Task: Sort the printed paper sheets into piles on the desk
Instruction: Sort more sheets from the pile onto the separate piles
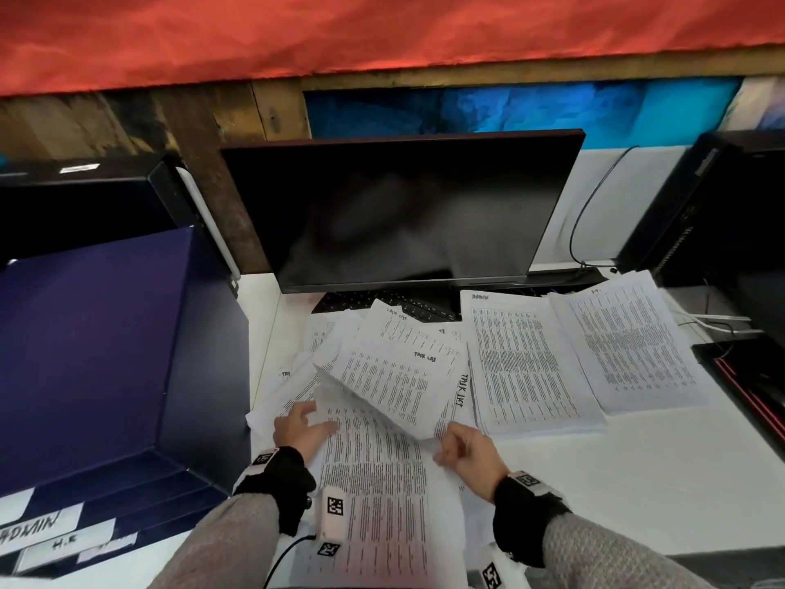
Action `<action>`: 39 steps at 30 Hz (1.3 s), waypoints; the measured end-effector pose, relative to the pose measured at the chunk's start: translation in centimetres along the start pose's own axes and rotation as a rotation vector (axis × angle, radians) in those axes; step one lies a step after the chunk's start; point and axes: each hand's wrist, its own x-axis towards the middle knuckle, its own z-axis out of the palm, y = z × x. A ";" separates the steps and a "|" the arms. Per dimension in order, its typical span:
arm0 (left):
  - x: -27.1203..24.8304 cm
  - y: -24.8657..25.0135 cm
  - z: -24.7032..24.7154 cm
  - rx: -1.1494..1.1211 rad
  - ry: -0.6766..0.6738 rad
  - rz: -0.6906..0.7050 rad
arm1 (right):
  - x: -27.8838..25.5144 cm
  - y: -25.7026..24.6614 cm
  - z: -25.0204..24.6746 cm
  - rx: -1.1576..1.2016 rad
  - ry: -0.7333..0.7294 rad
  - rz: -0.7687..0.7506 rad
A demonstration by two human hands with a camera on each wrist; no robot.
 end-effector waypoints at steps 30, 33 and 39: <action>-0.2 1.0 2.4 0.550 -0.036 -0.024 | 2.2 4.9 -1.2 0.106 0.027 0.423; -0.4 0.8 2.7 0.678 -0.040 0.025 | 2.6 5.4 -1.1 0.067 0.005 0.433; -1.7 0.2 1.3 0.582 -0.043 0.467 | 3.2 6.4 -1.3 -0.106 0.002 0.443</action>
